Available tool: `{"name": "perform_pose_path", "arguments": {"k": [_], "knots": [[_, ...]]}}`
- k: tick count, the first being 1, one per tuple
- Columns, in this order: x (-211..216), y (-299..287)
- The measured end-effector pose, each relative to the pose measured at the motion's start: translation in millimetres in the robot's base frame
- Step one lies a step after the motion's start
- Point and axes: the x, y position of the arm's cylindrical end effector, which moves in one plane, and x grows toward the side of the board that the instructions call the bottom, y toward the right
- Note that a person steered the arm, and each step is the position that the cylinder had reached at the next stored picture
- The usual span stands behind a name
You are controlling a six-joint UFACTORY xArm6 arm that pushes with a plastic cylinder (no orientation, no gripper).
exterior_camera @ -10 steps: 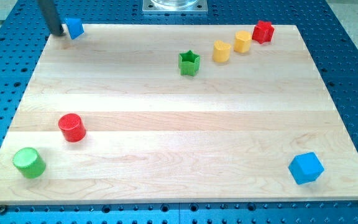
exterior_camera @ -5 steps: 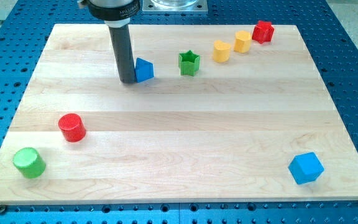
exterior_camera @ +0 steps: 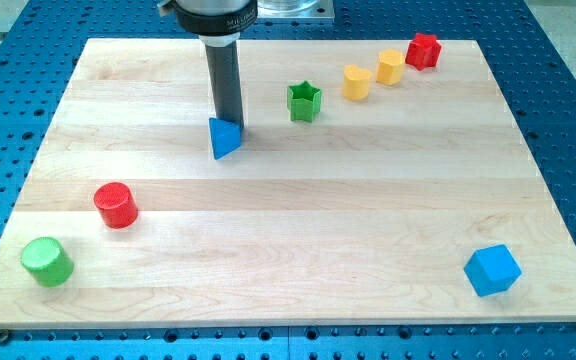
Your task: Move the triangle to the bottom left of the green star
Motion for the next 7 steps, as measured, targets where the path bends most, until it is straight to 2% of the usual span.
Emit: {"name": "perform_pose_path", "arguments": {"k": [2,3,5,7], "knots": [[12,-78],[45,-85],[41,-12],[28,-5]]}}
